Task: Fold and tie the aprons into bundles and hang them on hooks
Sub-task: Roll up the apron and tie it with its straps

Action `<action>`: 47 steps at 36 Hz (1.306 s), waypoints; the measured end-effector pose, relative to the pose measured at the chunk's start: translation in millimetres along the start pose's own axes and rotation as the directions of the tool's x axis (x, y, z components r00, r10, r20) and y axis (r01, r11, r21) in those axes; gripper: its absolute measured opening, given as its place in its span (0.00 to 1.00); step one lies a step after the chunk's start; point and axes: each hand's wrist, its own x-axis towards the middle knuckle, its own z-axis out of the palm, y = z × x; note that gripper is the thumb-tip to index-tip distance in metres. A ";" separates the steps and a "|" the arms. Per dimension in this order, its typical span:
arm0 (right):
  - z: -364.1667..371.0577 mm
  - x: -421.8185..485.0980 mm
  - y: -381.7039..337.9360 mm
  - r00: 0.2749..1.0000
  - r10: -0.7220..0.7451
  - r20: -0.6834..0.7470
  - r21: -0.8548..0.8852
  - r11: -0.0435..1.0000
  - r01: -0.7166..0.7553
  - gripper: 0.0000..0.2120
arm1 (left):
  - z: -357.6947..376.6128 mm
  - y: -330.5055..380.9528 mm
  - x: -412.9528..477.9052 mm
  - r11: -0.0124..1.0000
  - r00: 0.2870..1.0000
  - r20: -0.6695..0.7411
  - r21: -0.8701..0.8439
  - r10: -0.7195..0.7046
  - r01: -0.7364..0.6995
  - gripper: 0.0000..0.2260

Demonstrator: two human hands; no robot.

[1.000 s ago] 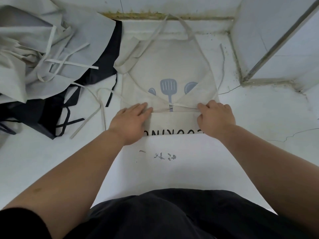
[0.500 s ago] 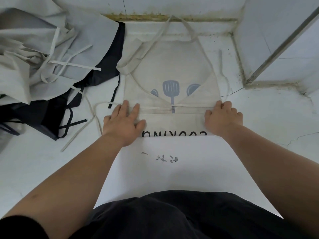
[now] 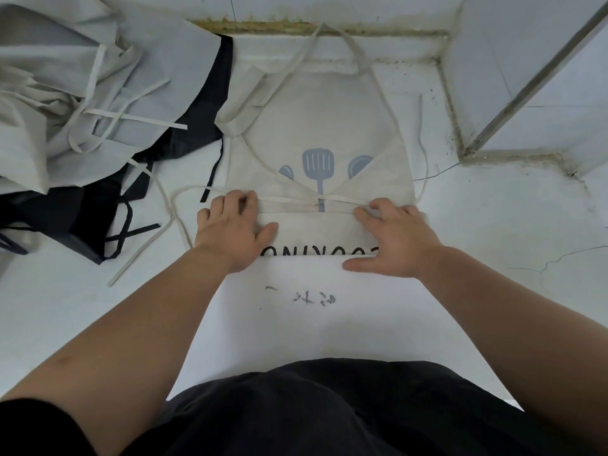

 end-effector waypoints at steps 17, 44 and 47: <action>-32.2 30.6 13.6 0.997 0.047 -0.069 0.150 0.988 -0.036 0.25 | -37.5 -29.8 19.7 0.983 0.970 0.208 -0.159 0.129 -0.096 0.35; -44.9 63.7 60.1 0.882 0.463 0.089 0.582 0.694 -0.424 0.14 | -38.0 -46.4 59.9 0.650 0.928 0.299 -0.664 -0.222 0.369 0.17; -41.5 63.0 61.4 0.867 0.494 0.070 0.641 0.643 -0.418 0.16 | -37.7 -45.8 59.9 0.679 0.933 0.269 -0.641 -0.239 0.359 0.16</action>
